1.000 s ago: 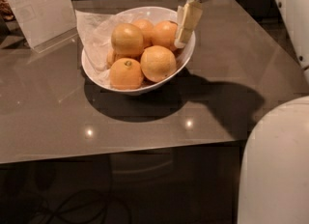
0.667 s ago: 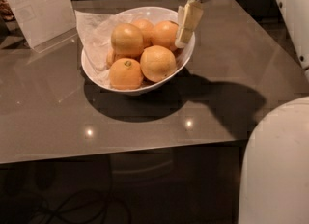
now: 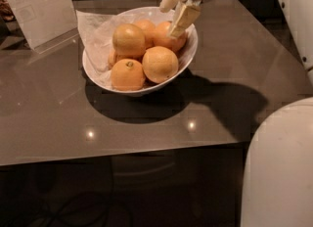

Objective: Pick orange from white bowl

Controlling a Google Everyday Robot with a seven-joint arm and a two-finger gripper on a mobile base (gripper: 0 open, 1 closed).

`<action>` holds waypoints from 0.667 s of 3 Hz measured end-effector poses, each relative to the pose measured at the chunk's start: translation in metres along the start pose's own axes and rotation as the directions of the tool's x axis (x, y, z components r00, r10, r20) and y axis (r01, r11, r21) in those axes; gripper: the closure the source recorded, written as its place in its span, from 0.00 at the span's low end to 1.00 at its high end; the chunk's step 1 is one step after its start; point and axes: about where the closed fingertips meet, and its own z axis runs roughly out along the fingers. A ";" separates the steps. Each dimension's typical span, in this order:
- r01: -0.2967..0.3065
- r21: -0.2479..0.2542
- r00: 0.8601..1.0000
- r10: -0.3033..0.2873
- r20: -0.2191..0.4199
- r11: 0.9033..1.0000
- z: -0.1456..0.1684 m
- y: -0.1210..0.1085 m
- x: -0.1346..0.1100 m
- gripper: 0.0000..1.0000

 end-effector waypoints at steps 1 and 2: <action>-0.009 -0.007 1.000 0.009 -0.009 1.000 0.004 0.001 0.004 0.35; -0.027 -0.021 0.999 0.026 -0.026 0.999 0.004 0.004 0.011 0.23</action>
Offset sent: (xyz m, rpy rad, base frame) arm -0.0085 -0.0230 -0.0113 -0.0602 0.0639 -0.0349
